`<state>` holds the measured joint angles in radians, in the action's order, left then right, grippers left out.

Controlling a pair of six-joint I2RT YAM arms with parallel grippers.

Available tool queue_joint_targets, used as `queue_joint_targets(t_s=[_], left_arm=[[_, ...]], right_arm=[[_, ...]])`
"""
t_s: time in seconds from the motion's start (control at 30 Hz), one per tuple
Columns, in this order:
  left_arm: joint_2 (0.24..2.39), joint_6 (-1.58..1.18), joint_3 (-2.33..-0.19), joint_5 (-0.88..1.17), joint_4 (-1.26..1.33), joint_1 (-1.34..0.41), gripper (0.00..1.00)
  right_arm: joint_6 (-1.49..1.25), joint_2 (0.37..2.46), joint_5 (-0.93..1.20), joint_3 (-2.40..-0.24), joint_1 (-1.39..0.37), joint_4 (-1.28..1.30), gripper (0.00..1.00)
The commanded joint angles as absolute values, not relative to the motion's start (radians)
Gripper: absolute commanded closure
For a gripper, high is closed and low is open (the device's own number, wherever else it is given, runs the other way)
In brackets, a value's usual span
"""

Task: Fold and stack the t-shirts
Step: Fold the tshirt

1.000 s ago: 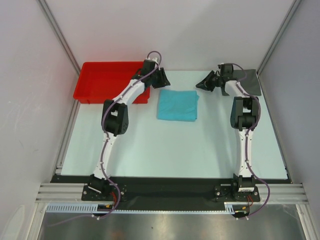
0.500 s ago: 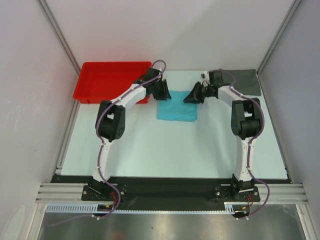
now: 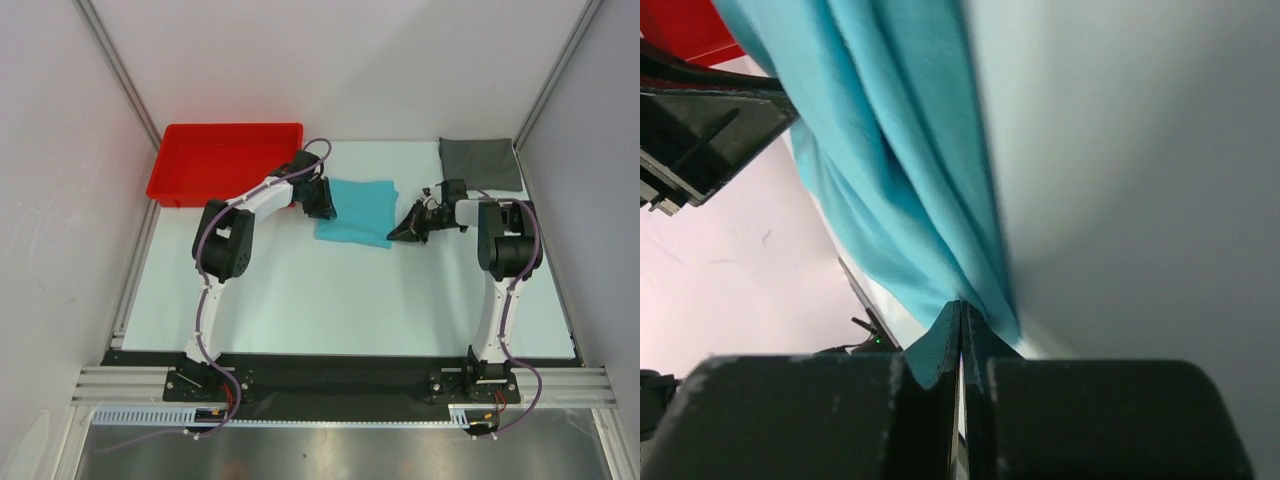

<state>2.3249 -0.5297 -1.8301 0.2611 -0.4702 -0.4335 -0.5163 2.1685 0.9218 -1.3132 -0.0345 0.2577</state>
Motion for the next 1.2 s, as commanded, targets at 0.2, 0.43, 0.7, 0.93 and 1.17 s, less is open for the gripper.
queue_joint_targets(t_s=[0.2,0.43,0.7,0.93,1.17], left_arm=[[2.173,-0.416,-1.807,0.175,-0.575,-0.442,0.59],[2.105,-0.468,-1.649,0.262,-0.508,-0.446,0.60],[2.201,-0.482,-1.606,0.238,-0.472,-0.443,0.62],[2.180,-0.443,-1.557,0.176,-0.486,-0.442,0.64],[2.059,-0.368,-1.551,0.083,-0.567,-0.483,0.59]], right_arm=[[-0.416,2.023,0.792,-1.396,-0.060,0.432,0.97],[-0.501,2.089,0.825,-1.511,-0.185,0.394,0.96],[-0.549,2.223,0.850,-1.586,-0.226,0.368,0.97],[-0.509,2.097,0.813,-1.295,-0.111,0.315,0.97],[-0.416,1.909,0.715,-1.192,-0.008,0.504,0.94]])
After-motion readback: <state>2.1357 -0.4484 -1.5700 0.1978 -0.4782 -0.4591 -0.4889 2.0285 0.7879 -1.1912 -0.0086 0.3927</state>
